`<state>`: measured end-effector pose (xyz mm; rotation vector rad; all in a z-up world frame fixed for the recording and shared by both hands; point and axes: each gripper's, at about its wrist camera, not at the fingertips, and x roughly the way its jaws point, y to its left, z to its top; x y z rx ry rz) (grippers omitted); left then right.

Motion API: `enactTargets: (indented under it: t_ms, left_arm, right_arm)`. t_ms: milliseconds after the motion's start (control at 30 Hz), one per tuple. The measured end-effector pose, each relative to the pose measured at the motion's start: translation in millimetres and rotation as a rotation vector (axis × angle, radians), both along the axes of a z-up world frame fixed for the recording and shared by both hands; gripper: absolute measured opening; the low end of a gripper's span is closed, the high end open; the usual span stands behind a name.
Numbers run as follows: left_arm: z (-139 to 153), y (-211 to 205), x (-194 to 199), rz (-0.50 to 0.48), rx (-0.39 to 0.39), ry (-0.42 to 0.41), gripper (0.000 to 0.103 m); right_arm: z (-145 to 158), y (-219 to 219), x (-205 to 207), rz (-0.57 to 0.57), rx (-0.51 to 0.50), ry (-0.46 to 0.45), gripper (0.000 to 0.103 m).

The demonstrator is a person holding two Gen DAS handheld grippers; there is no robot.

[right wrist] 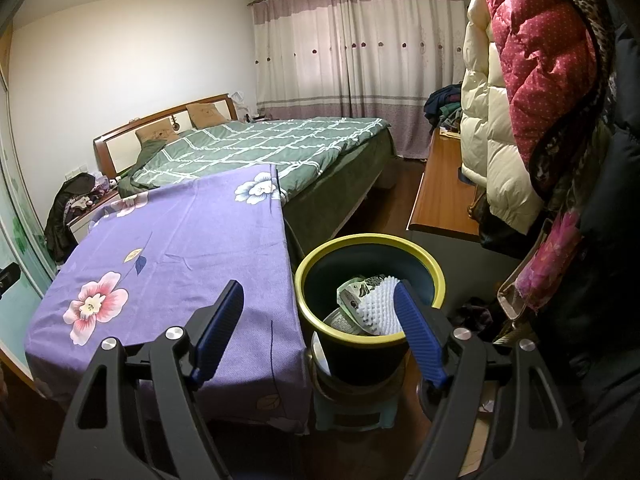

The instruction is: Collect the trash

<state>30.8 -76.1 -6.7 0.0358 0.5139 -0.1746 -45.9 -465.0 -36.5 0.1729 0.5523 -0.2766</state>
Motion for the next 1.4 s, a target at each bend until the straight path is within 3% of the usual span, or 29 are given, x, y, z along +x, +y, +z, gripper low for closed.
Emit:
enactTargets:
  t_ms: [1400]
  left_arm:
    - [-7.9,4.0,1.2,0.000,-0.004,0.010,0.098]
  right_arm:
    - [-0.6,0.4,1.2,0.000,0.007,0.003,0.073]
